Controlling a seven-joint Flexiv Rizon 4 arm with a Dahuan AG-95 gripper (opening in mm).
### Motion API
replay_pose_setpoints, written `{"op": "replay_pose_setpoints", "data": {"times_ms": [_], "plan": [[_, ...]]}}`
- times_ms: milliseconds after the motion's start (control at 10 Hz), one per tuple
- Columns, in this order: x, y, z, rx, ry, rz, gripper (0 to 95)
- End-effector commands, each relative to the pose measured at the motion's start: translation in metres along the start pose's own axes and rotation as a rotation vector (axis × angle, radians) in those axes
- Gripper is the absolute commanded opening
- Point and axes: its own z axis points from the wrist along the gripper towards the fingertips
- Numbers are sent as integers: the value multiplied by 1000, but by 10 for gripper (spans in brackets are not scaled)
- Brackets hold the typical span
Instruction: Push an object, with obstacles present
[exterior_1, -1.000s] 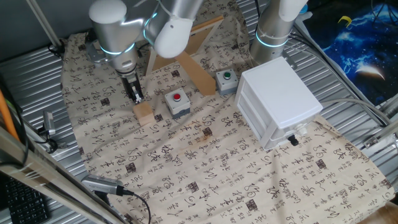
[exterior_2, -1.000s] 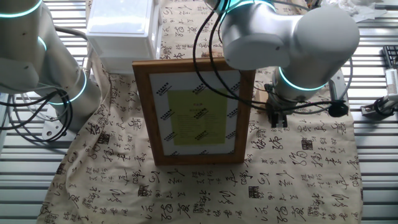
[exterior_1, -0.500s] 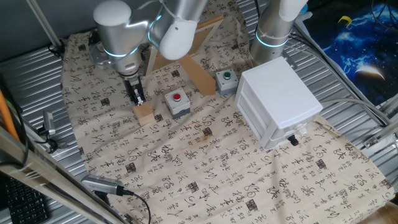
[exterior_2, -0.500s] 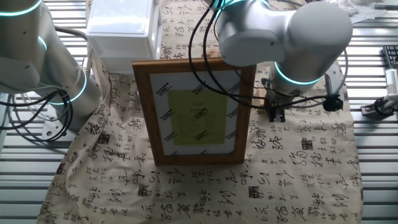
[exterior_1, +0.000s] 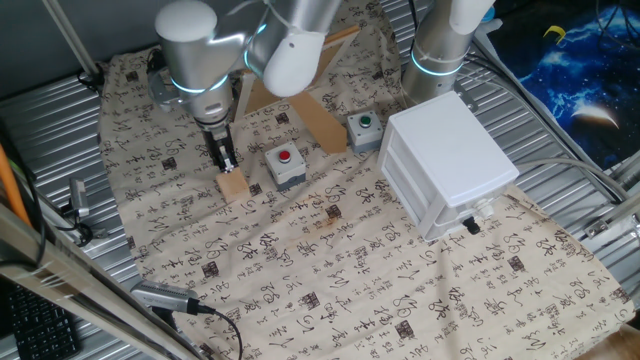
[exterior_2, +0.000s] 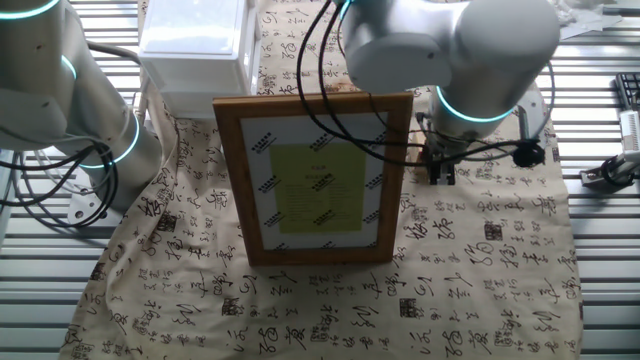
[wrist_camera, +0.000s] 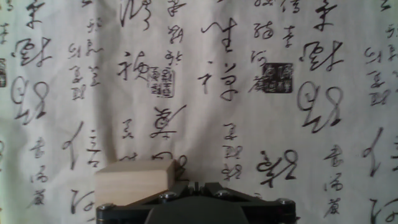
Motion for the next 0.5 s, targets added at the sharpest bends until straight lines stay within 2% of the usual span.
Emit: {"op": "replay_pose_setpoints", "data": {"times_ms": [100, 200, 500], "plan": [[1, 4, -3, 1, -1, 5, 0], [2, 7, -8, -3, 0, 10, 0], [4, 15, -8, -5, -6, 16, 0]]}}
